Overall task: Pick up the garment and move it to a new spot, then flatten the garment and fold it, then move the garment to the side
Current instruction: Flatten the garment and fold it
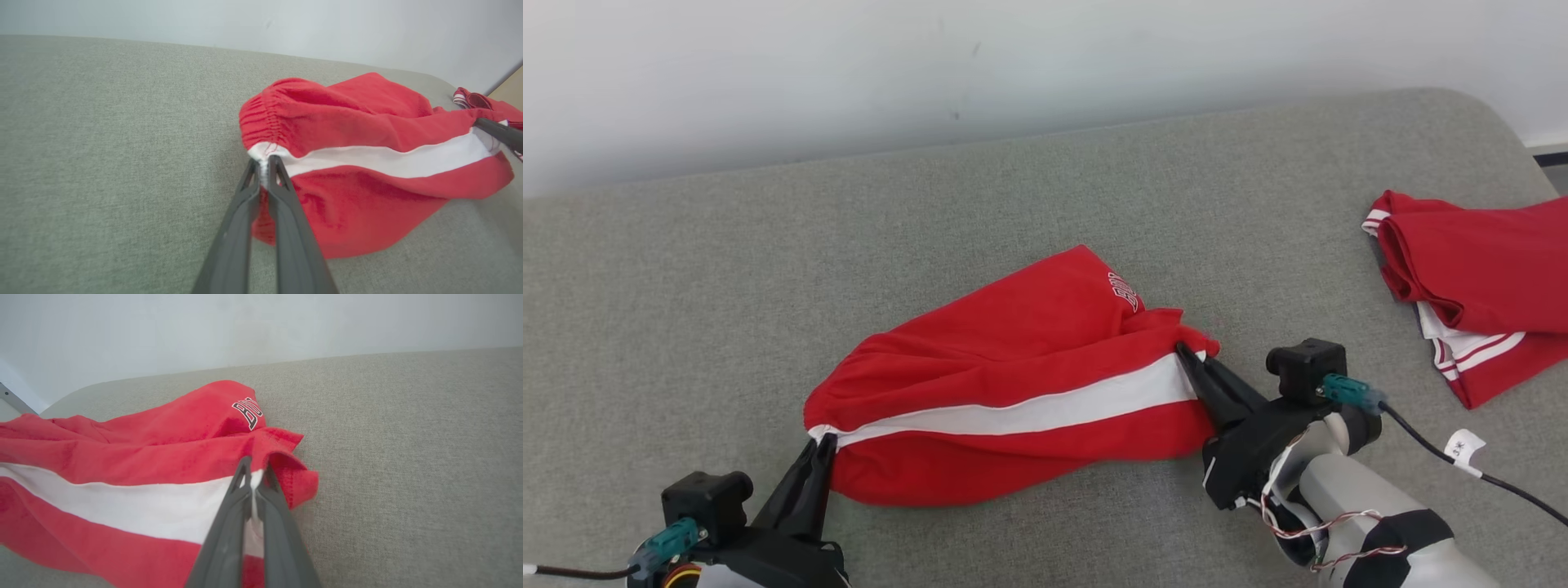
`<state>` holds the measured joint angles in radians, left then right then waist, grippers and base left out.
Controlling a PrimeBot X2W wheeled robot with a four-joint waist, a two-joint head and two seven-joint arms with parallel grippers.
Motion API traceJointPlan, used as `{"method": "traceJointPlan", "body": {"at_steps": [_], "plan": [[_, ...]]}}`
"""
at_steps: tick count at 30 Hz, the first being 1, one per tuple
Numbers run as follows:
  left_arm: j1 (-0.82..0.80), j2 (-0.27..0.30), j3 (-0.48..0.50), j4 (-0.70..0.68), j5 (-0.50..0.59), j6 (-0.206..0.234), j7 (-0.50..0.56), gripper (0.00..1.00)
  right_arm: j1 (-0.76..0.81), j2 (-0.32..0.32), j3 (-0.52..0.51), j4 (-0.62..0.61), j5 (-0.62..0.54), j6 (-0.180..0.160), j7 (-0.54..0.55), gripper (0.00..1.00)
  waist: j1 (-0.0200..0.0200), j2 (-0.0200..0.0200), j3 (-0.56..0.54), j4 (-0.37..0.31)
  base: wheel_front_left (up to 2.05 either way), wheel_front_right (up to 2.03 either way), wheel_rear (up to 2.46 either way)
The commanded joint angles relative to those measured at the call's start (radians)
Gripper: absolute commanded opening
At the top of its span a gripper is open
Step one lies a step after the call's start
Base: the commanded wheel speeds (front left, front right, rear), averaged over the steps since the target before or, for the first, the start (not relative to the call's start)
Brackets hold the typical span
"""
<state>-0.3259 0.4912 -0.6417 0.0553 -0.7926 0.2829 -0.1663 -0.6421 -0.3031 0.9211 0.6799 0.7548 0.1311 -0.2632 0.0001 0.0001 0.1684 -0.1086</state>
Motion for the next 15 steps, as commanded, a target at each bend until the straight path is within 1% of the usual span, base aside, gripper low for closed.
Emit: {"method": "traceJointPlan", "body": {"at_steps": [1, 4, 6, 11, 15], "plan": [[-0.001, 0.003, 0.004, 0.005, 0.008, -0.005, -0.013, 0.0, 0.005, -0.016, -0.012, -0.021, -0.012, -0.001, -0.002, 0.0, -0.0001, -0.0001, -0.016, 0.004, 0.0, 0.0, 0.0], [-0.02, -0.003, 0.014, -0.007, -0.017, -0.027, -0.018, 0.0, 0.014, -0.044, -0.053, -0.074, -0.024, -0.001, -0.002, 0.0, -0.0001, -0.0001, -0.045, 0.006, 0.0, 0.0, 0.0], [-0.04, 0.003, 0.023, -0.024, -0.037, -0.05, -0.003, 0.0, 0.011, -0.077, -0.079, -0.117, -0.028, -0.001, -0.002, 0.0, -0.0001, -0.0001, -0.067, 0.006, 0.0, 0.0, 0.0], [-0.125, 0.014, 0.032, -0.079, -0.085, -0.116, 0.07, 0.0, -0.027, -0.172, -0.125, -0.223, -0.013, -0.001, -0.002, 0.0, -0.0001, -0.0001, -0.127, 0.009, 0.0, 0.0, 0.0], [-0.219, 0.017, 0.039, -0.135, -0.128, -0.156, 0.146, 0.0, -0.079, -0.247, -0.14, -0.299, 0.04, -0.001, 0.002, 0.0, -0.0001, -0.0001, -0.167, 0.007, 0.0, 0.0, 0.0]]}}
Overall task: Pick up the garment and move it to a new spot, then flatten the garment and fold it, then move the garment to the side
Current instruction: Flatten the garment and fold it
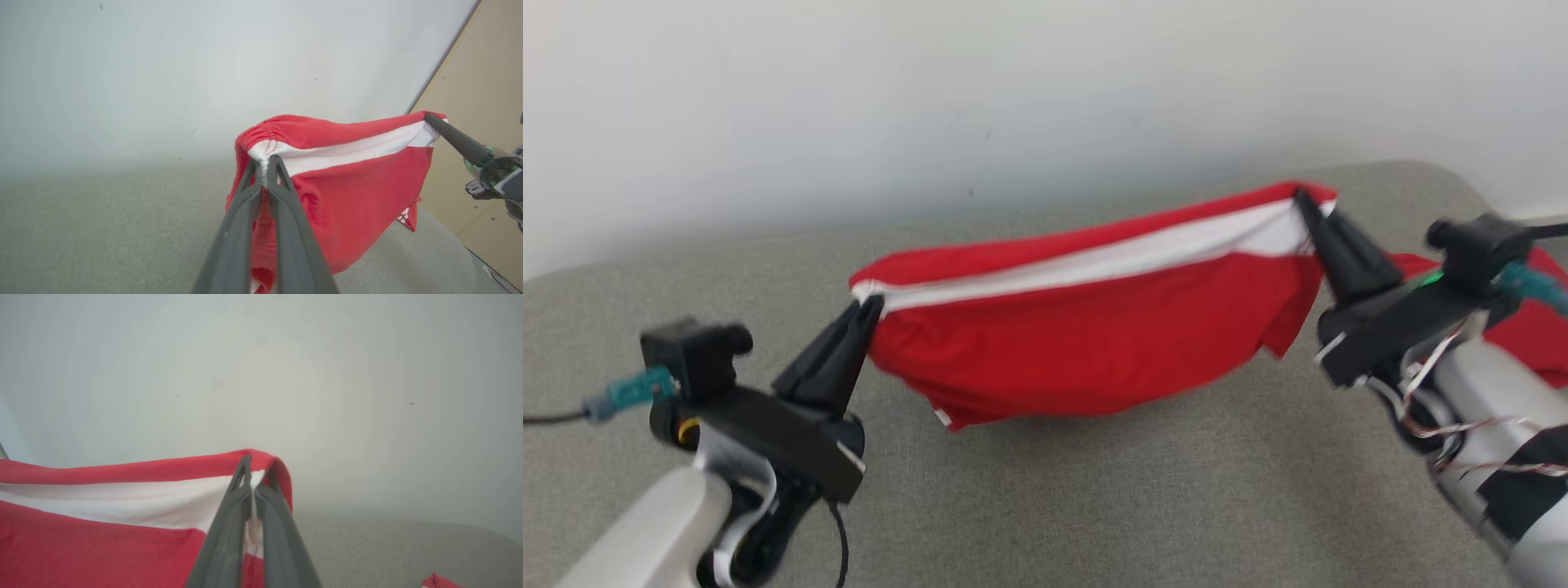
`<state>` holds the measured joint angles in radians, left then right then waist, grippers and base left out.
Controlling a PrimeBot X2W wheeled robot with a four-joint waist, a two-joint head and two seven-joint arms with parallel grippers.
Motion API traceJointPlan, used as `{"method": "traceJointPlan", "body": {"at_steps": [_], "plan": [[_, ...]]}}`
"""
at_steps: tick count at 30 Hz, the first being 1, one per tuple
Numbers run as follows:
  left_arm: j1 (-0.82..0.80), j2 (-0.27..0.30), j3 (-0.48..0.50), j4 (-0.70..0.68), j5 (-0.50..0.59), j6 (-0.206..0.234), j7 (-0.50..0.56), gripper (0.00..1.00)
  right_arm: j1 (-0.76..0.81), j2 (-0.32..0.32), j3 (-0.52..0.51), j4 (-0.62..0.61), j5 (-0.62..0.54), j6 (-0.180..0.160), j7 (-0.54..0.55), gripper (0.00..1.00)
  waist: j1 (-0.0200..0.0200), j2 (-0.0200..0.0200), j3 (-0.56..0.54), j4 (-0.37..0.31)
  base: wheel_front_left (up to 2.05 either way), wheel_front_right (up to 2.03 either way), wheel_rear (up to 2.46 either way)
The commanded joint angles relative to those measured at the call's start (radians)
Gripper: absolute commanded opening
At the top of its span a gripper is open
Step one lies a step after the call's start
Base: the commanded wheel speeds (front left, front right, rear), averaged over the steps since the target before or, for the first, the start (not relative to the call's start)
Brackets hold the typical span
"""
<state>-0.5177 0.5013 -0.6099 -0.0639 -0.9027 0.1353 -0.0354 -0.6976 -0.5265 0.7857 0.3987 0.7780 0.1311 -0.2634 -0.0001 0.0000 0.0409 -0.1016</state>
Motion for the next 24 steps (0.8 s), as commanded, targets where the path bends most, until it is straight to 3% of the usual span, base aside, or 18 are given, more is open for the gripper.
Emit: {"method": "traceJointPlan", "body": {"at_steps": [1, 5, 15, 19, 24], "plan": [[-0.052, 0.006, 0.011, -0.03, -0.031, -0.015, 0.036, 0.0, -0.041, -0.04, -0.009, -0.037, 0.033, -0.001, 0.005, 0.0, 0.0001, 0.0, -0.046, 0.0, 0.0, 0.0, 0.0], [-0.154, 0.0, 0.028, -0.072, -0.077, -0.037, 0.115, 0.0, -0.117, -0.107, -0.022, -0.112, 0.097, -0.001, 0.028, 0.0, 0.0001, 0.0, -0.069, -0.001, 0.0, 0.0, 0.0], [-0.39, -0.04, 0.084, -0.118, -0.163, -0.029, 0.245, 0.0, -0.293, -0.224, -0.084, -0.213, 0.15, -0.001, 0.089, 0.0, 0.0001, 0.0, -0.083, -0.002, 0.0, 0.0, 0.0], [-0.436, -0.041, 0.089, -0.082, -0.165, -0.02, 0.27, 0.0, -0.318, -0.21, -0.086, -0.202, 0.171, -0.001, 0.114, 0.0, 0.0001, 0.0, -0.066, -0.003, 0.0, 0.0, 0.0], [-0.505, -0.055, 0.068, 0.07, -0.131, -0.039, 0.277, 0.0, -0.38, -0.156, -0.042, -0.095, 0.198, -0.001, 0.156, 0.0, 0.0001, 0.0, -0.015, -0.003, 0.0, 0.0, 0.0]]}}
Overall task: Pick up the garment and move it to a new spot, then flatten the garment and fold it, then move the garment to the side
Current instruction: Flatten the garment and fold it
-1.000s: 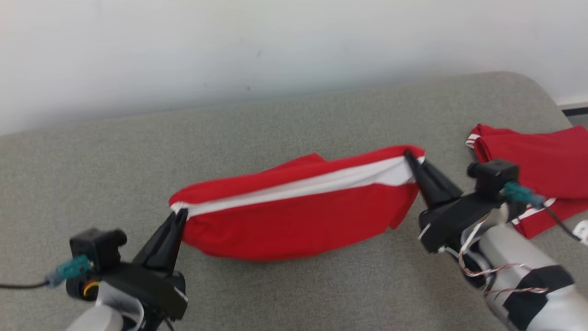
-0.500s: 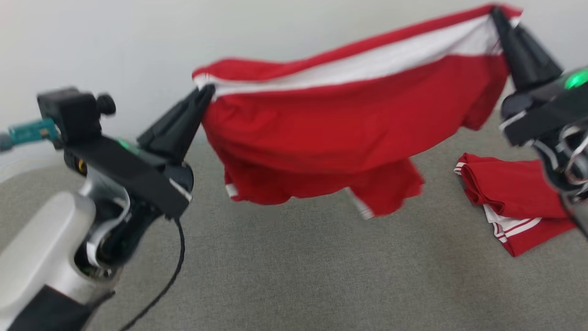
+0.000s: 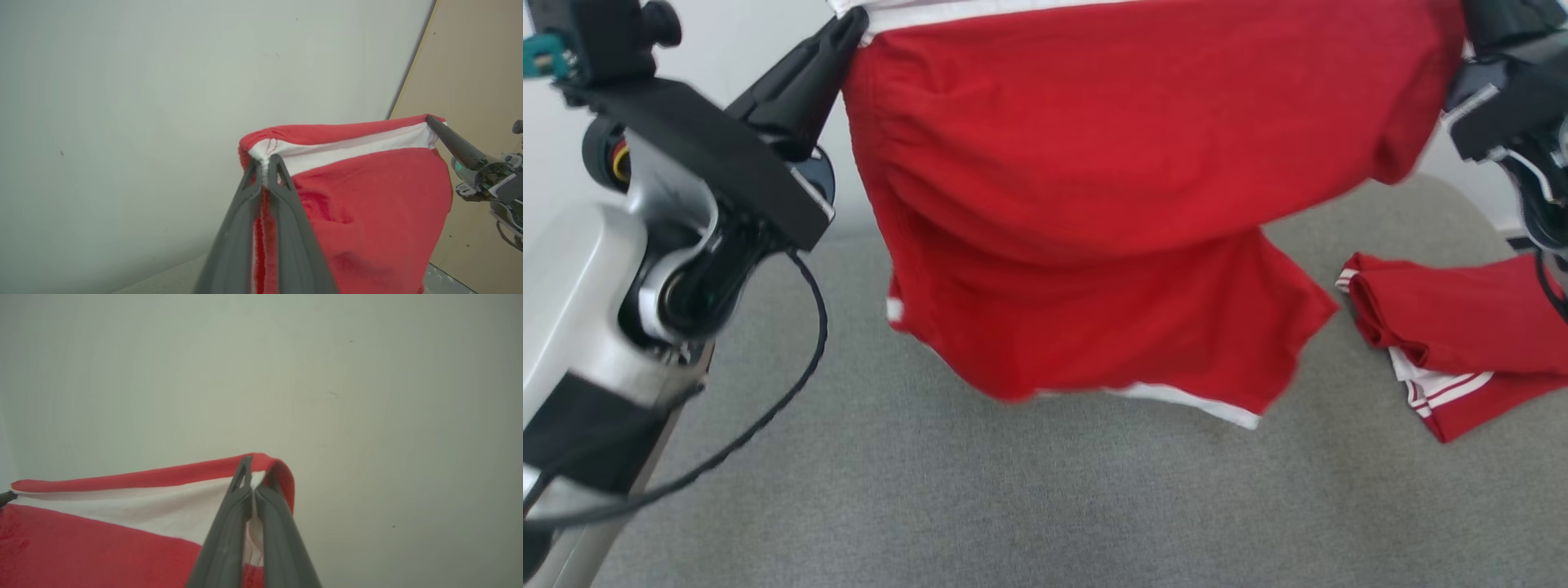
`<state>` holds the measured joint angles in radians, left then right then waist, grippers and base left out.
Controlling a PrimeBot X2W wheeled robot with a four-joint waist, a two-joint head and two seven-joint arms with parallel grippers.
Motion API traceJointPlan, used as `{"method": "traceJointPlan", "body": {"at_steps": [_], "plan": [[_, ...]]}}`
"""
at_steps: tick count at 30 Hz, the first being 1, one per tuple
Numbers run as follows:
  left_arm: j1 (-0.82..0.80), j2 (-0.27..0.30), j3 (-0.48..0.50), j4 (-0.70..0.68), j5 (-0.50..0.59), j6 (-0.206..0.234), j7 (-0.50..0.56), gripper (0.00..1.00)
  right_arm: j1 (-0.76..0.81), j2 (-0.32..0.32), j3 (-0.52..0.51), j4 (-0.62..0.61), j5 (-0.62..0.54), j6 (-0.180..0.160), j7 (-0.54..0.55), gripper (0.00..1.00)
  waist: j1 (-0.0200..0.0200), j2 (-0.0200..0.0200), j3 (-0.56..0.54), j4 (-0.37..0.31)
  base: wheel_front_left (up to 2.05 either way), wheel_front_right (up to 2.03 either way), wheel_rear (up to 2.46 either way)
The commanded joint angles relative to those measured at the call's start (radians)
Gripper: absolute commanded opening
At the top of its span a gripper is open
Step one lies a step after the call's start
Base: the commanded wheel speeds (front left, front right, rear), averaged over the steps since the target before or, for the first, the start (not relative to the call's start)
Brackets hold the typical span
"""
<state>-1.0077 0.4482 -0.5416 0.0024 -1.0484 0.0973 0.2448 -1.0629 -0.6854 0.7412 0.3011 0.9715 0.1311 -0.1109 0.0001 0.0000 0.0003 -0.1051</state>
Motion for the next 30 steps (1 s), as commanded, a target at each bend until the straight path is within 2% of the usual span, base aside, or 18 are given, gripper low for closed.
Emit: {"method": "traceJointPlan", "body": {"at_steps": [1, 3, 7, 11, 13, 16, 19, 23, 27, 30], "plan": [[-0.038, -0.008, -0.01, 0.043, 0.028, -0.011, -0.005, 0.0, -0.037, 0.019, 0.014, 0.028, 0.014, -0.001, 0.011, 0.0, -0.0001, 0.0, 0.045, 0.002, 0.0, 0.0, 0.0], [-0.095, -0.034, -0.025, 0.122, 0.051, -0.034, -0.021, 0.0, -0.096, 0.05, 0.03, 0.08, 0.026, -0.001, 0.017, 0.0, -0.0001, 0.0, 0.098, 0.006, 0.0, 0.0, 0.0], [-0.247, -0.091, -0.066, 0.3, 0.146, -0.107, -0.101, 0.0, -0.238, 0.125, 0.059, 0.203, 0.031, -0.001, -0.005, 0.0, -0.0001, 0.0, 0.225, 0.015, 0.0, 0.0, 0.0], [-0.433, -0.149, -0.093, 0.488, 0.282, -0.155, -0.274, 0.0, -0.416, 0.175, 0.056, 0.336, -0.015, -0.001, -0.103, 0.0, -0.0001, 0.0, 0.371, 0.021, 0.0, 0.0, 0.0], [-0.555, -0.182, -0.109, 0.612, 0.374, -0.17, -0.434, 0.0, -0.526, 0.21, 0.04, 0.412, -0.072, -0.001, -0.148, 0.0, -0.0001, 0.0, 0.475, 0.01, 0.0, 0.0, 0.0], [-0.662, -0.196, -0.121, 0.69, 0.457, -0.19, -0.5, 0.0, -0.599, 0.234, -0.014, 0.411, -0.111, -0.001, -0.154, 0.0, -0.0001, 0.0, 0.58, -0.004, 0.0, 0.0, 0.0], [-0.678, -0.211, -0.096, 0.699, 0.508, -0.203, -0.509, 0.0, -0.586, 0.256, -0.061, 0.38, -0.139, -0.001, -0.154, 0.0, -0.0001, 0.0, 0.664, -0.016, 0.0, 0.0, 0.0], [-0.594, -0.223, -0.051, 0.679, 0.542, -0.218, -0.51, 0.0, -0.516, 0.269, -0.078, 0.34, -0.163, -0.001, -0.154, 0.0, -0.0001, 0.0, 0.732, -0.017, 0.0, 0.0, 0.0], [-0.504, -0.243, -0.032, 0.659, 0.523, -0.225, -0.511, 0.0, -0.441, 0.259, -0.059, 0.317, -0.147, -0.001, -0.155, 0.0, -0.0001, 0.0, 0.744, -0.01, 0.0, 0.0, 0.0], [-0.378, -0.248, -0.096, 0.606, 0.455, -0.227, -0.511, 0.0, -0.335, 0.223, -0.02, 0.283, -0.081, -0.001, -0.155, 0.0, -0.0001, 0.0, 0.723, 0.003, 0.0, 0.0, 0.0]]}}
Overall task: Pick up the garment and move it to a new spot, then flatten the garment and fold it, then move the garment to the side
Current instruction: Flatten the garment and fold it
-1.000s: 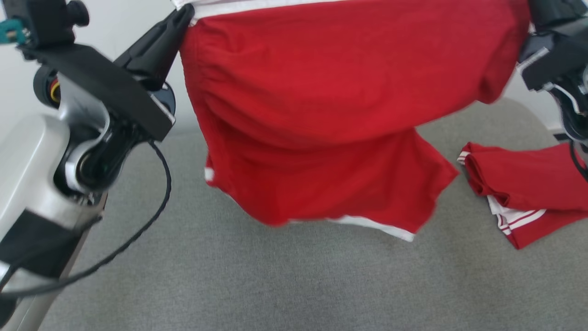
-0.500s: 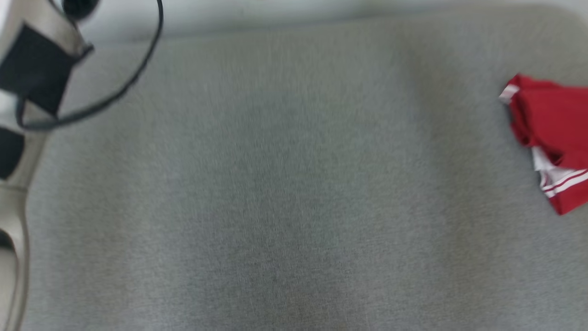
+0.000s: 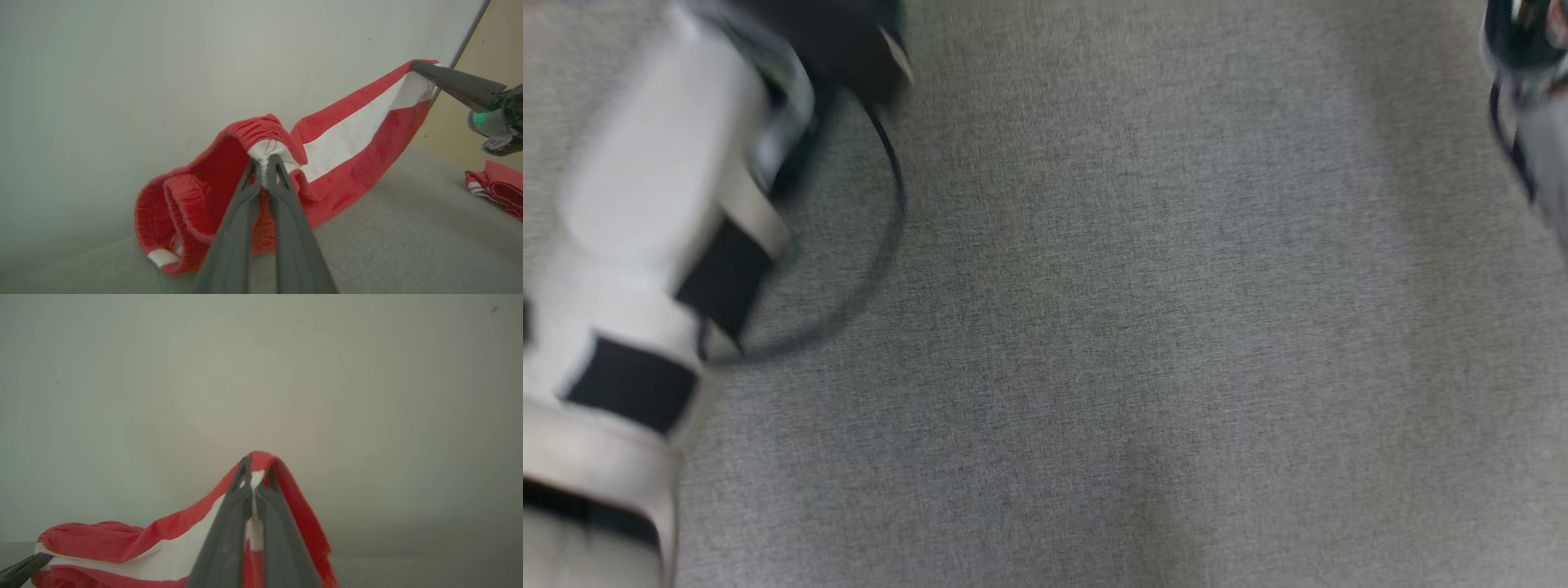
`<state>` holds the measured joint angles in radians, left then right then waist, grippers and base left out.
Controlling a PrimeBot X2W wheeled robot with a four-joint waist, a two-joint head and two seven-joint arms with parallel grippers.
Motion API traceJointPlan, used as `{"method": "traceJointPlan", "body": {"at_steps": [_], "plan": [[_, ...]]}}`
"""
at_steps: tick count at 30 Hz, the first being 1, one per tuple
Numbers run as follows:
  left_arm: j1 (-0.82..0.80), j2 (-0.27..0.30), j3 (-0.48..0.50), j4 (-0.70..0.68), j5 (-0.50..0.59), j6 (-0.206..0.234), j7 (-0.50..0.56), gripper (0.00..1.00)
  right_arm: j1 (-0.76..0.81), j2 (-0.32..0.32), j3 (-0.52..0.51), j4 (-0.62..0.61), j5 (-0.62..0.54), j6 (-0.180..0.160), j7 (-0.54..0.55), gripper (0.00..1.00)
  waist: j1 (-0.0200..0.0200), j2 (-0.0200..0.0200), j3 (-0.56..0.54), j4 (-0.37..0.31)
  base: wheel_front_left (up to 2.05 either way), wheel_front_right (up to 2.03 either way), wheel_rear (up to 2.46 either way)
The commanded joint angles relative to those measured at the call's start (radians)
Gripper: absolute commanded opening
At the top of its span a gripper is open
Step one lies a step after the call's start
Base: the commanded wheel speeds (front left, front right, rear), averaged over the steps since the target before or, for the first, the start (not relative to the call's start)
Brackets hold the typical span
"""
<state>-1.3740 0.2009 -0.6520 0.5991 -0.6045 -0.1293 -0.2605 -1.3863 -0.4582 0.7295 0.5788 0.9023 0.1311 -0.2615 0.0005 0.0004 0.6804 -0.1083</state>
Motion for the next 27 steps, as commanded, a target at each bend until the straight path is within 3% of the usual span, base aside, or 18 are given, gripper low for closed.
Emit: {"method": "traceJointPlan", "body": {"at_steps": [1, 7, 11, 20, 27], "plan": [[0.031, 0.016, -0.007, -0.013, -0.022, 0.0, -0.005, 0.0, 0.031, -0.023, 0.011, -0.01, 0.027, -0.001, -0.005, 0.0, -0.0005, -0.0004, 0.03, 0.01, 0.0, 0.0, 0.0], [0.356, 0.132, -0.092, -0.171, -0.193, 0.0, 0.003, 0.0, 0.284, -0.2, 0.166, -0.187, 0.262, -0.001, -0.002, 0.0, -0.0005, -0.0004, -0.078, 0.026, 0.0, 0.0, 0.0], [0.551, 0.187, -0.13, -0.282, -0.256, 0.0, 0.005, 0.0, 0.407, -0.313, 0.221, -0.301, 0.353, 0.0, -0.004, 0.0, -0.0005, -0.0004, -0.146, 0.032, 0.0, 0.0, 0.0], [0.822, 0.231, -0.141, -0.469, -0.242, 0.019, 0.002, 0.0, 0.671, -0.381, 0.152, -0.451, 0.361, -0.001, -0.005, 0.0, -0.0005, -0.0004, -0.317, 0.015, 0.0, 0.0, 0.0], [0.985, 0.291, -0.168, -0.584, -0.241, 0.101, 0.004, 0.0, 0.831, -0.443, 0.176, -0.488, 0.345, -0.001, -0.005, 0.0, -0.0005, -0.0004, -0.434, 0.005, 0.0, 0.0, 0.0]]}}
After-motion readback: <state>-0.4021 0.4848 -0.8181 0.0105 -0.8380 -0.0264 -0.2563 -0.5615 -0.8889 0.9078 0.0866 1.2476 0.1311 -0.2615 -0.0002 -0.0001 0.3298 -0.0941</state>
